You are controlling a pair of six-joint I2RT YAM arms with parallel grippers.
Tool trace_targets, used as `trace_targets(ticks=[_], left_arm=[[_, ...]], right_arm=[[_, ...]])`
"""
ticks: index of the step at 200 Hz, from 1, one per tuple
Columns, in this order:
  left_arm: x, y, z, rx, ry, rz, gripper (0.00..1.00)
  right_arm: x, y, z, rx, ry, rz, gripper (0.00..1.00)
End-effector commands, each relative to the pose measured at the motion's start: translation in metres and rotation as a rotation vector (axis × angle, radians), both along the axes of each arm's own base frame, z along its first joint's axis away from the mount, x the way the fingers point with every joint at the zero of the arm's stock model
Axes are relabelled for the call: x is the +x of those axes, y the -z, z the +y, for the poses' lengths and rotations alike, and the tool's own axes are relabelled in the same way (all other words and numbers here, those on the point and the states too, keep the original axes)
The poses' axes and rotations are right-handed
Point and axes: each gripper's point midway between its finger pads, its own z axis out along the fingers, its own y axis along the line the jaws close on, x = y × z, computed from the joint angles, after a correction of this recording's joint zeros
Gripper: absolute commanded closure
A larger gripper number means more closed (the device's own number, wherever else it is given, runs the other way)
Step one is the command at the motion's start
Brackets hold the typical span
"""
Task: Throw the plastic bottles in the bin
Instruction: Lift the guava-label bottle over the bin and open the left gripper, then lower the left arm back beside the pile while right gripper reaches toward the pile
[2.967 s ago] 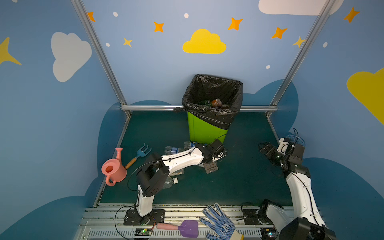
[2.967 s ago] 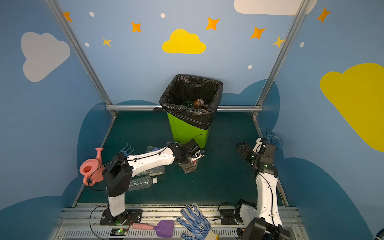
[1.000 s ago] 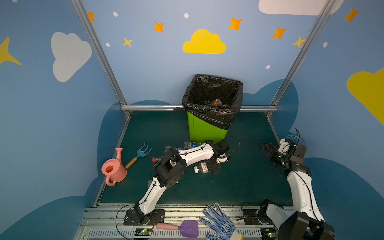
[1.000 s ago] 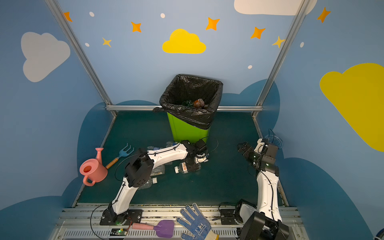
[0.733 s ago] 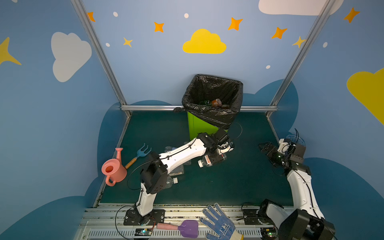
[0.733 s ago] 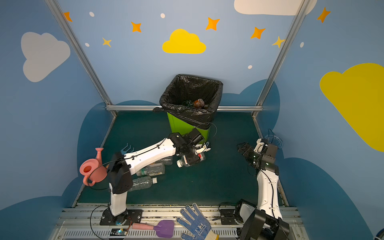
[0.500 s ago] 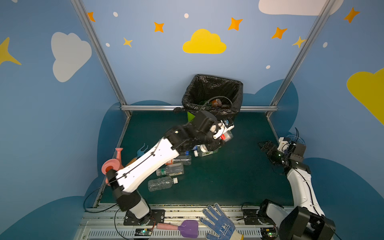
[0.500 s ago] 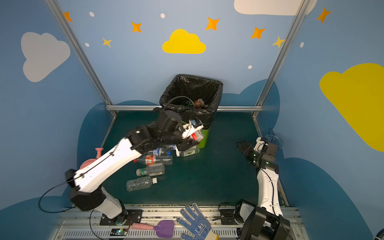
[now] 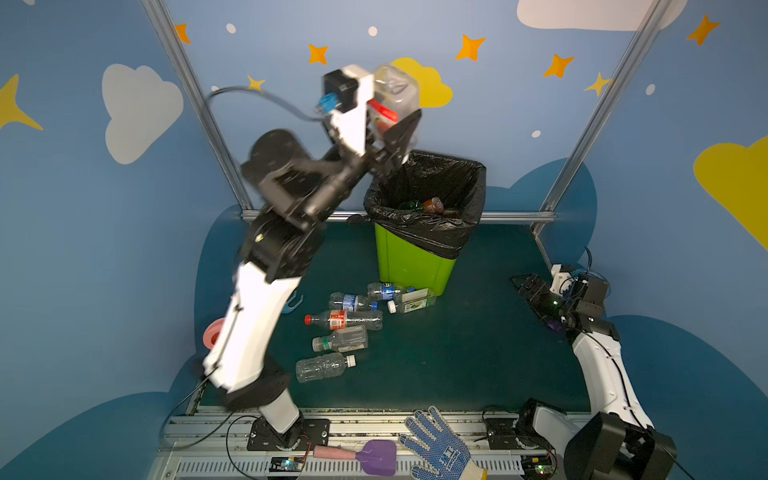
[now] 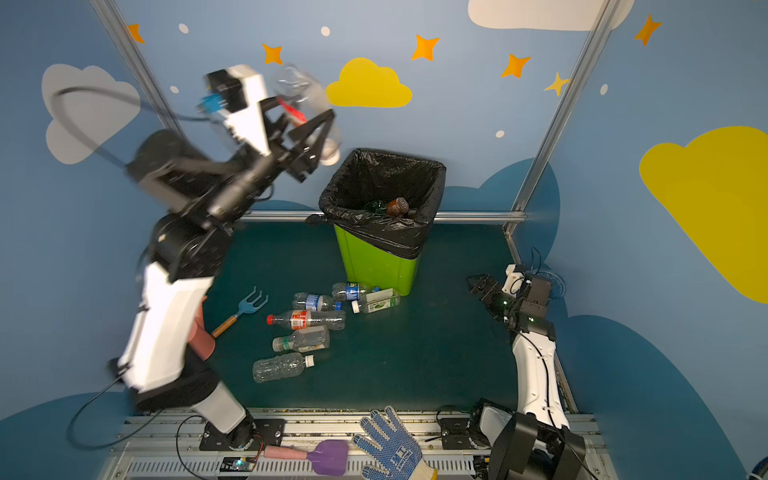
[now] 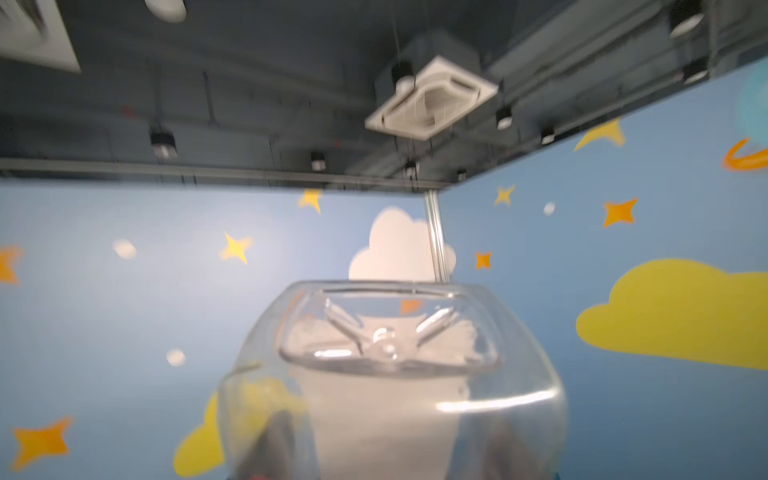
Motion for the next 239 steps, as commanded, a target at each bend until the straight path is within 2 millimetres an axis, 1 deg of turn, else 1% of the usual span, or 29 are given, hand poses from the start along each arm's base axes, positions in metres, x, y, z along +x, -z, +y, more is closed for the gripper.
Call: trace_targets(ticks=[1, 9, 14, 23, 30, 35, 52, 58, 64, 67, 78, 84, 104, 124, 137, 147, 149, 161, 163, 169, 173, 176, 182, 188, 193, 217, 227, 230, 239], left_arm=[[0.106, 0.162, -0.068, 0.119, 0.000, 0.449, 0.31], [0.114, 0.177, -0.067, 0.130, -0.026, 0.482, 0.20], [0.116, 0.181, -0.062, 0.136, -0.055, 0.499, 0.17], [0.110, 0.174, -0.055, 0.143, -0.071, 0.498, 0.14], [0.099, 0.156, -0.047, 0.137, -0.072, 0.462, 0.06], [0.088, 0.137, -0.041, 0.122, -0.073, 0.421, 0.00], [0.054, 0.073, -0.014, 0.033, -0.089, 0.280, 0.00], [0.042, 0.055, -0.007, 0.005, -0.079, 0.238, 0.00], [0.035, 0.046, -0.006, -0.004, -0.064, 0.213, 0.00], [0.025, 0.034, 0.000, -0.022, -0.058, 0.183, 0.00], [0.010, 0.021, 0.007, -0.046, -0.055, 0.138, 0.00], [0.006, 0.019, 0.010, -0.052, -0.059, 0.122, 0.00], [0.000, 0.022, 0.020, -0.052, -0.088, 0.119, 0.00], [0.000, 0.033, 0.027, -0.022, -0.121, 0.153, 0.00], [0.004, 0.047, 0.033, -0.006, -0.168, 0.189, 0.00], [0.006, 0.056, 0.046, -0.012, -0.228, 0.207, 0.00], [0.008, 0.062, 0.046, -0.003, -0.239, 0.215, 0.00], [0.008, 0.077, 0.063, -0.012, -0.314, 0.227, 0.00], [0.010, 0.085, 0.065, -0.008, -0.326, 0.237, 0.00], [0.008, 0.091, 0.076, -0.027, -0.358, 0.241, 0.00], [0.011, 0.103, 0.082, -0.029, -0.381, 0.259, 0.00], [0.009, 0.105, 0.089, -0.042, -0.394, 0.260, 0.00], [0.009, 0.120, 0.099, -0.048, -0.421, 0.284, 0.00], [0.011, 0.138, 0.107, -0.050, -0.450, 0.316, 0.00], [0.009, 0.145, 0.120, -0.069, -0.479, 0.334, 0.00], [0.005, 0.212, 0.159, -0.076, -0.604, 0.458, 0.00], [0.003, 0.242, 0.172, -0.076, -0.644, 0.516, 0.00], [0.002, 0.249, 0.176, -0.080, -0.652, 0.531, 0.00], [-0.002, 0.274, 0.188, -0.082, -0.693, 0.585, 0.00]], right_arm=[[-0.003, -0.024, 0.001, -0.021, -0.001, -0.057, 0.03], [-0.006, -0.025, 0.000, -0.035, 0.003, -0.058, 0.03], [-0.007, -0.027, -0.001, -0.045, 0.005, -0.061, 0.03], [-0.009, -0.029, -0.003, -0.064, 0.012, -0.066, 0.02], [-0.010, -0.031, -0.005, -0.070, 0.019, -0.072, 0.02], [-0.009, -0.032, -0.005, -0.072, 0.021, -0.076, 0.02], [-0.007, -0.035, -0.004, -0.048, 0.024, -0.087, 0.02], [-0.006, -0.035, -0.003, -0.035, 0.020, -0.088, 0.02], [-0.005, -0.035, -0.001, -0.023, 0.015, -0.090, 0.02], [-0.005, -0.035, 0.001, -0.017, 0.011, -0.090, 0.02], [-0.005, -0.033, 0.003, -0.011, 0.003, -0.087, 0.03], [-0.005, -0.032, 0.004, -0.012, 0.001, -0.083, 0.03], [-0.007, -0.026, 0.004, -0.021, 0.001, -0.063, 0.03], [-0.008, -0.022, 0.008, -0.014, -0.010, -0.054, 0.03], [-0.008, -0.018, 0.012, -0.005, -0.017, -0.039, 0.03], [-0.008, -0.013, 0.017, 0.003, -0.021, -0.027, 0.03], [-0.007, -0.012, 0.019, 0.007, -0.022, -0.025, 0.03], [-0.007, -0.005, 0.028, 0.031, -0.026, -0.005, 0.02], [-0.007, -0.005, 0.029, 0.034, -0.026, -0.002, 0.02], [-0.007, -0.002, 0.034, 0.044, -0.030, 0.007, 0.02], [-0.007, 0.001, 0.039, 0.048, -0.033, 0.016, 0.02], [-0.007, 0.004, 0.041, 0.051, -0.033, 0.026, 0.02], [-0.006, 0.008, 0.046, 0.056, -0.026, 0.041, 0.02], [-0.006, 0.013, 0.053, 0.065, -0.032, 0.056, 0.02], [-0.007, 0.016, 0.059, 0.072, -0.040, 0.065, 0.02], [-0.010, 0.036, 0.083, 0.102, -0.019, 0.154, 0.02], [-0.011, 0.039, 0.094, 0.113, -0.004, 0.176, 0.02], [-0.015, 0.050, 0.097, 0.112, -0.002, 0.203, 0.02], [-0.017, 0.054, 0.109, 0.118, -0.011, 0.206, 0.02]])
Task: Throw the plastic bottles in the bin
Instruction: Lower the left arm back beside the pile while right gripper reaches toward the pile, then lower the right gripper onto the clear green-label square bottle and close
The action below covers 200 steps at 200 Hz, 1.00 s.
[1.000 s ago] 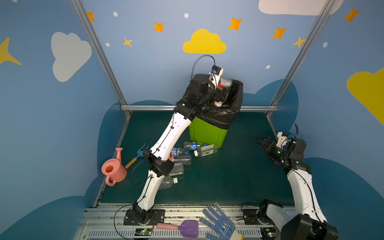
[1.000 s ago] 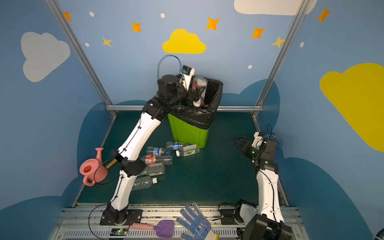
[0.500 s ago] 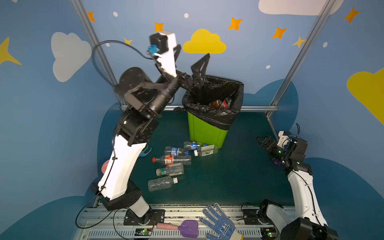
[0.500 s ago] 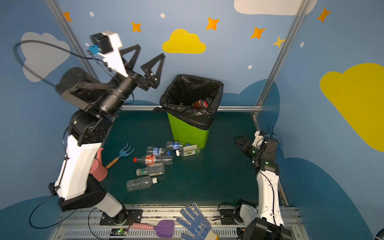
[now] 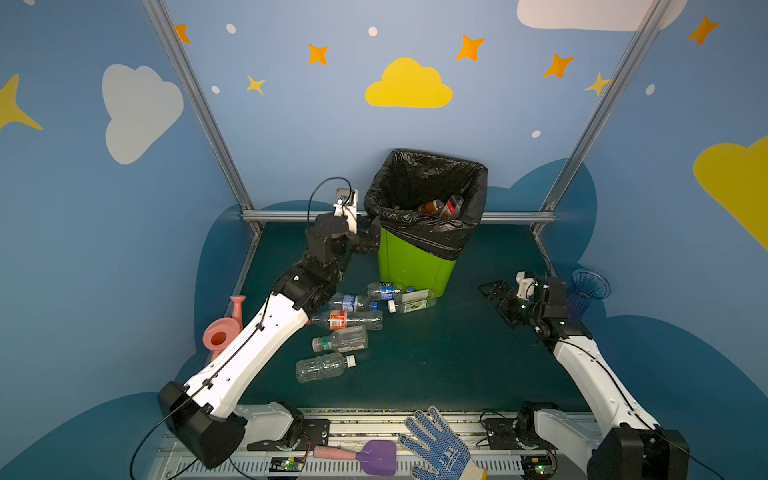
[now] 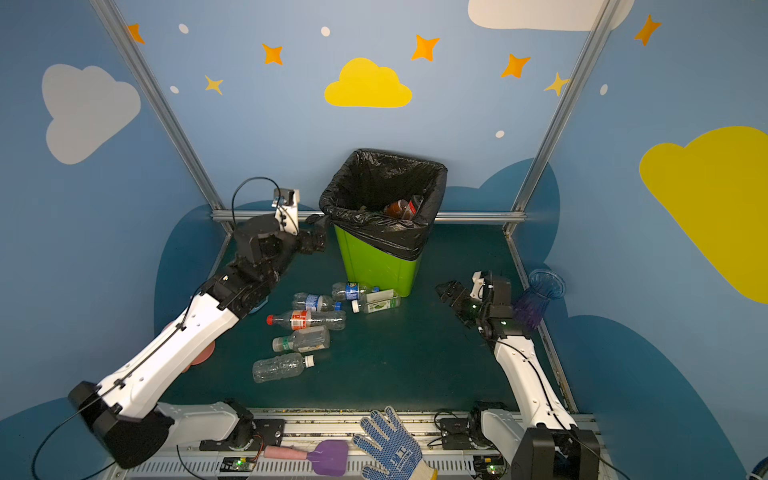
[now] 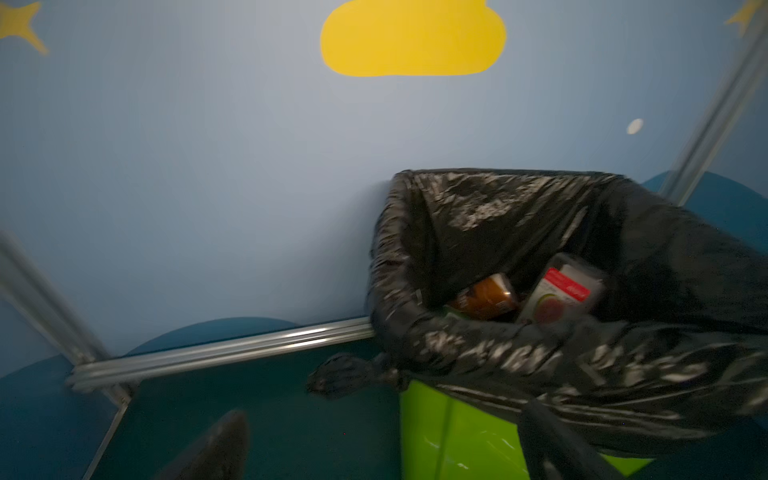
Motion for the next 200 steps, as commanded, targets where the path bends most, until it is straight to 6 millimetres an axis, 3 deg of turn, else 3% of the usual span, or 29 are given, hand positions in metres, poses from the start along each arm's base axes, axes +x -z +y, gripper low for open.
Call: trace_targets(ticks=[1, 21, 52, 54, 98, 139, 200], left_arm=[[-0.023, -0.007, 0.049, -0.138, -0.166, -0.045, 0.00], [-0.035, 0.043, 0.074, -0.176, -0.268, 0.045, 0.00], [-0.056, 0.112, 0.096, -0.235, -0.343, 0.155, 0.00], [-0.058, 0.116, 0.097, -0.236, -0.346, 0.162, 0.00], [-0.079, 0.177, 0.103, -0.278, -0.376, 0.281, 0.00], [-0.090, 0.200, 0.106, -0.282, -0.380, 0.324, 0.00], [-0.102, 0.210, 0.114, -0.263, -0.389, 0.330, 0.00]], right_arm=[[0.001, 0.014, 0.015, 0.025, 0.083, 0.044, 0.02], [-0.001, 0.019, 0.039, 0.014, 0.069, 0.060, 0.02], [-0.009, 0.038, 0.073, -0.023, 0.046, 0.121, 0.02], [-0.005, 0.031, 0.077, -0.015, 0.046, 0.107, 0.02], [0.007, 0.040, 0.122, -0.075, -0.013, 0.165, 0.02], [0.019, 0.062, 0.135, -0.168, 0.033, 0.268, 0.02], [0.032, 0.089, 0.145, -0.230, 0.107, 0.362, 0.02]])
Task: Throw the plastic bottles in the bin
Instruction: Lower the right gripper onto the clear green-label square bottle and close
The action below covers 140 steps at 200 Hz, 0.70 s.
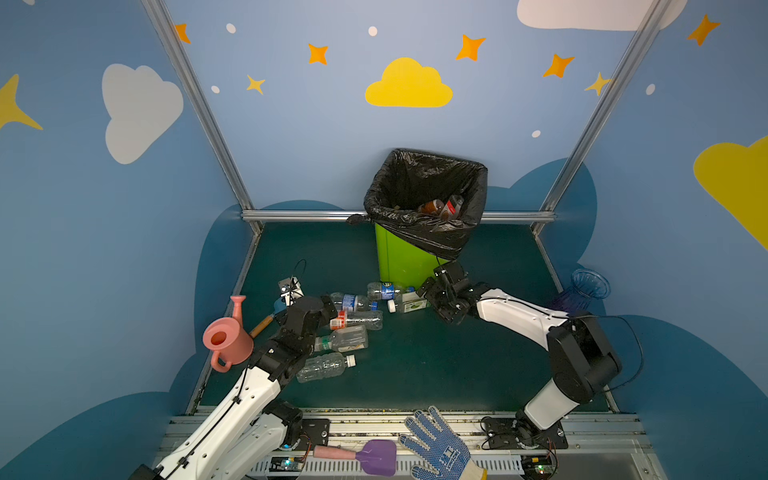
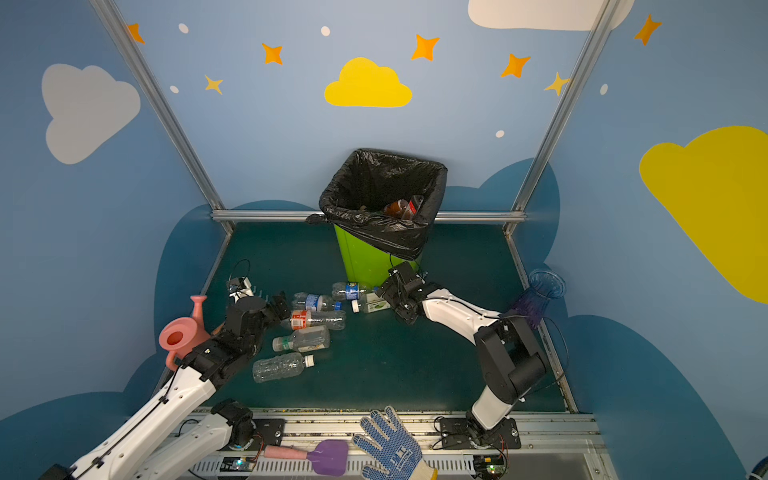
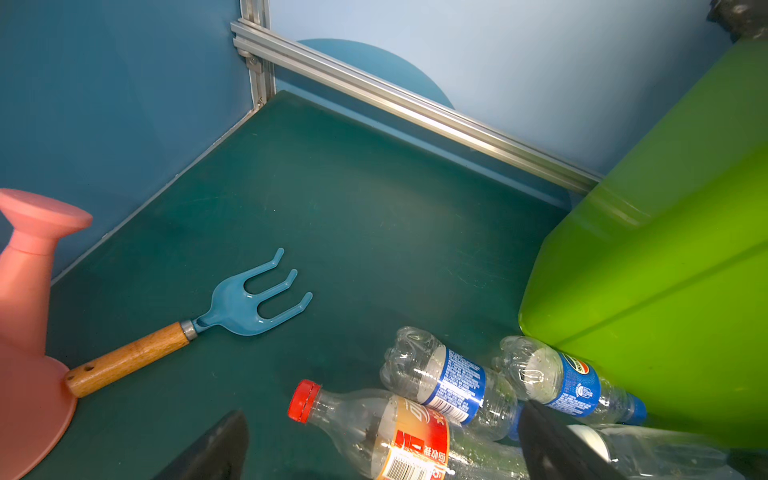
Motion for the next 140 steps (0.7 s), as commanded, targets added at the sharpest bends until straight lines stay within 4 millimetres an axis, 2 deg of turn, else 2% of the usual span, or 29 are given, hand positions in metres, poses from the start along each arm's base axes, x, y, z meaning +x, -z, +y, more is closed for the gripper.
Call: trace_targets(ticks=[1, 52, 80, 93, 140], left_arm=[[-0.006, 0.009, 0.006, 0.008, -0.017, 0.019, 0.00], [-0.008, 0.014, 0.006, 0.009, -0.006, 0.026, 0.00], [-0.008, 0.017, 0.004, 0.007, 0.001, 0.037, 0.00], [-0.007, 0.018, 0.003, 0.003, 0.005, 0.039, 0.00], [-0.005, 0.023, 0.000, -0.015, 0.014, 0.041, 0.00]], right_arm=[[0.000, 0.009, -0.004, -0.059, 0.050, 0.047, 0.02], [0.003, 0.030, 0.004, -0.119, 0.015, 0.082, 0.02], [-0.005, 0.036, 0.001, -0.144, -0.035, 0.101, 0.09], [-0.015, 0.038, -0.008, -0.173, -0.049, 0.123, 0.12], [-0.047, 0.033, -0.048, -0.213, -0.033, 0.133, 0.13]])
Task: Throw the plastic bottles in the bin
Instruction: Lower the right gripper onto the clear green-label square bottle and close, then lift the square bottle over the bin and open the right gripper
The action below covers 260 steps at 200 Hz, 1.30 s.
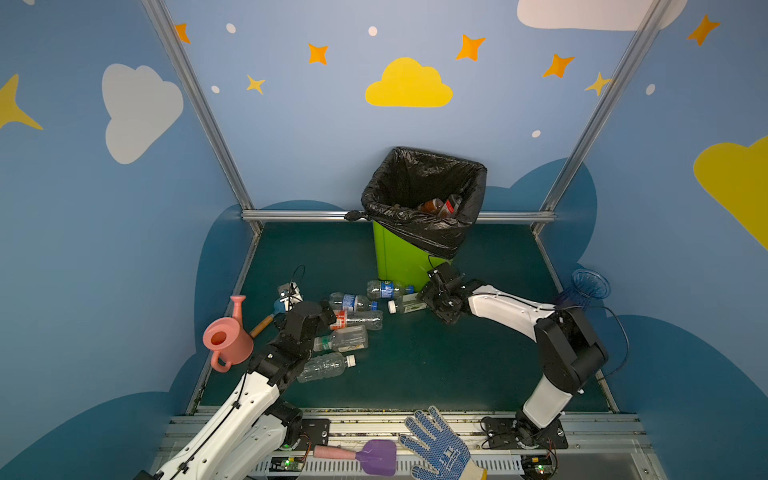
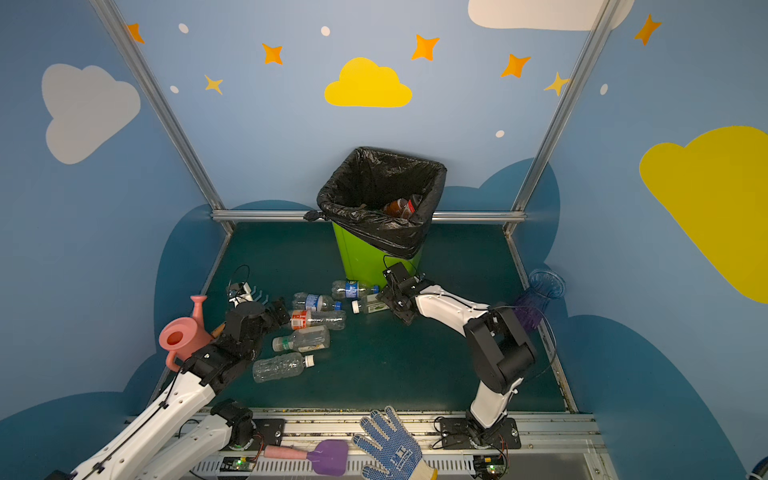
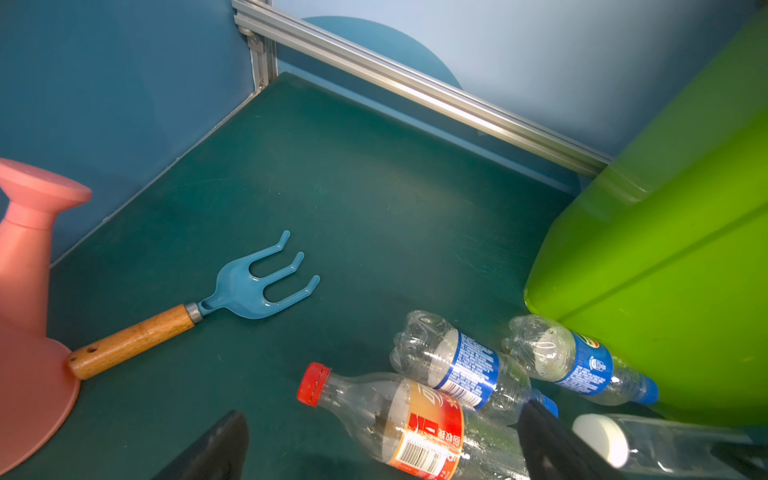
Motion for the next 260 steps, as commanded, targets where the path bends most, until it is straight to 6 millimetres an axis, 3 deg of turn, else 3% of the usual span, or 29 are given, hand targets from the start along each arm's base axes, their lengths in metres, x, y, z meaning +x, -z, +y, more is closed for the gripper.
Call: trace_targets(ticks=[1, 47, 89, 118, 201, 260], left_arm=[[0.001, 0.007, -0.001, -0.011, 0.003, 0.010, 0.00], [0.003, 0.007, -0.003, -0.013, 0.010, 0.013, 0.00], [0.004, 0.011, -0.005, -0.021, 0.013, 0.015, 0.00], [0.004, 0.013, -0.006, -0.020, 0.019, 0.023, 0.00], [0.002, 0.021, -0.007, -0.028, 0.030, 0.037, 0.00], [0.000, 0.025, -0.006, -0.026, 0.028, 0.043, 0.00]], right_arm=[[-0.033, 0.015, -0.034, -0.105, -0.015, 0.086, 0.13], [-0.045, 0.003, -0.054, -0.092, 0.014, 0.080, 0.14], [-0.035, -0.012, -0.039, -0.026, -0.020, 0.011, 0.08], [-0.035, -0.002, -0.029, -0.009, -0.038, 0.041, 0.02], [-0.023, 0.001, 0.001, -0.056, -0.035, 0.098, 0.02], [-0.023, 0.036, -0.003, -0.166, -0.009, 0.247, 0.02]])
